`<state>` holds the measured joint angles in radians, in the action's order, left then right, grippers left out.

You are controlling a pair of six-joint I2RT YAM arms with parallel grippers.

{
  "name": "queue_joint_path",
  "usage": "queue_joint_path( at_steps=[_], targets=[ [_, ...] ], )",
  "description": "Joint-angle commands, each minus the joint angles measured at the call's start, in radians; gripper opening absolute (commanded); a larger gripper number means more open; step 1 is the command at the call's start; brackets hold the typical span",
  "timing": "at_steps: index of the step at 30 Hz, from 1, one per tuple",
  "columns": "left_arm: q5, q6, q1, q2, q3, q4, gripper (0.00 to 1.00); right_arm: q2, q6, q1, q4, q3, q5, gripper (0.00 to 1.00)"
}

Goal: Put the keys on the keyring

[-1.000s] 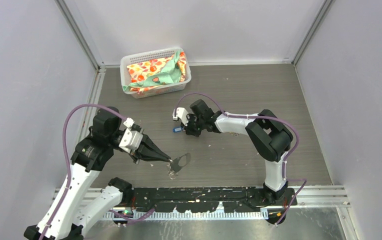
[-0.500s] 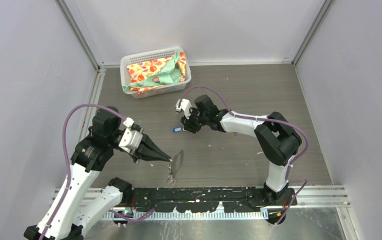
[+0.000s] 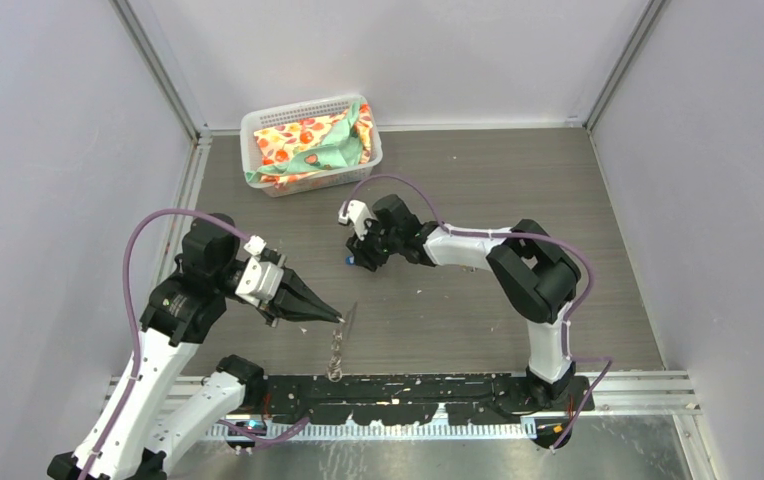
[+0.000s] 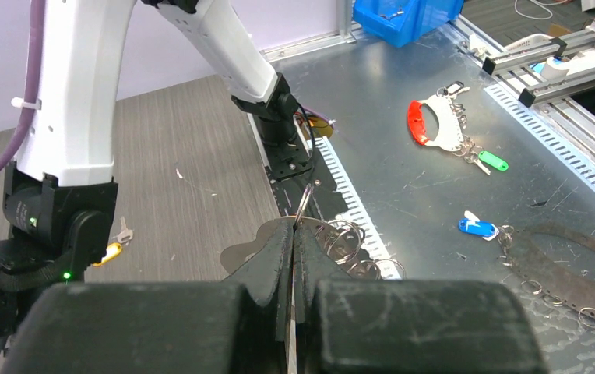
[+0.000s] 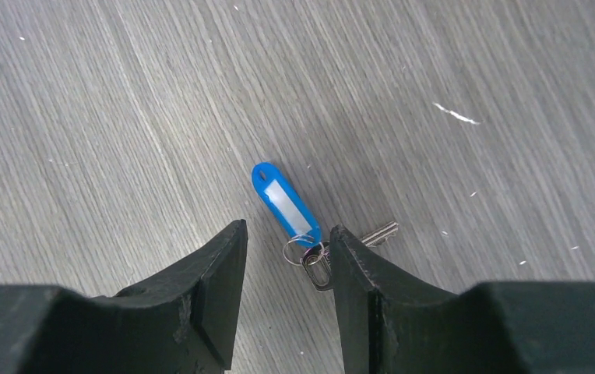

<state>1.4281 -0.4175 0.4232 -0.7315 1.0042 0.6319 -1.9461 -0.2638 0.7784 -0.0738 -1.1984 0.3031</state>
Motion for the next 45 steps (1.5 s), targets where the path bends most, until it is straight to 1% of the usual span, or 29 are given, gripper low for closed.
queue_joint_path(
  at_steps=[1, 7, 17, 18, 21, 23, 25, 27, 33, 35, 37, 39, 43, 45],
  targets=[
    [0.014, 0.019, -0.004, 0.006, 0.028, -0.039, 0.00, -0.018, 0.021, 0.011, 0.006, -0.043, -0.074, 0.49],
    [0.014, 0.022, -0.004, 0.007, 0.025, -0.041, 0.00, -0.042, 0.021, 0.017, 0.024, -0.055, -0.101, 0.47],
    [0.009, 0.036, -0.004, 0.010, 0.034, -0.051, 0.00, -0.063, 0.050, 0.019, 0.018, -0.041, -0.142, 0.36],
    [0.009, 0.036, -0.004, 0.011, 0.032, -0.052, 0.00, -0.057, 0.050, 0.019, 0.011, -0.033, -0.143, 0.35],
    [0.009, 0.036, -0.004, 0.012, 0.027, -0.053, 0.00, -0.036, 0.057, 0.020, -0.005, -0.013, -0.160, 0.26],
    [0.010, 0.036, -0.004, 0.012, 0.027, -0.055, 0.00, -0.017, 0.062, 0.021, -0.010, -0.006, -0.156, 0.25],
    [0.011, 0.040, -0.004, 0.011, 0.029, -0.061, 0.00, 0.002, 0.064, 0.020, -0.001, -0.007, -0.148, 0.29],
    [0.011, 0.045, -0.004, 0.008, 0.030, -0.067, 0.00, 0.023, 0.065, 0.020, 0.008, -0.004, -0.137, 0.37],
    [0.012, 0.046, -0.004, 0.009, 0.027, -0.071, 0.00, 0.111, 0.106, -0.004, 0.010, 0.046, -0.099, 0.47],
    [0.014, 0.047, -0.004, 0.009, 0.028, -0.072, 0.00, 0.133, 0.121, -0.009, 0.007, 0.070, -0.090, 0.53],
    [0.014, 0.048, -0.004, 0.010, 0.028, -0.072, 0.00, 0.146, 0.104, -0.009, 0.009, 0.097, -0.077, 0.54],
    [0.014, 0.051, -0.004, 0.012, 0.028, -0.072, 0.00, 0.165, 0.035, -0.010, 0.002, 0.138, -0.050, 0.52],
    [0.015, 0.057, -0.004, 0.014, 0.025, -0.071, 0.00, 0.205, -0.149, -0.009, 0.011, 0.196, -0.020, 0.48],
    [0.015, 0.058, -0.004, 0.012, 0.025, -0.074, 0.00, 0.201, -0.271, -0.008, 0.051, 0.193, -0.052, 0.47]
  ],
)
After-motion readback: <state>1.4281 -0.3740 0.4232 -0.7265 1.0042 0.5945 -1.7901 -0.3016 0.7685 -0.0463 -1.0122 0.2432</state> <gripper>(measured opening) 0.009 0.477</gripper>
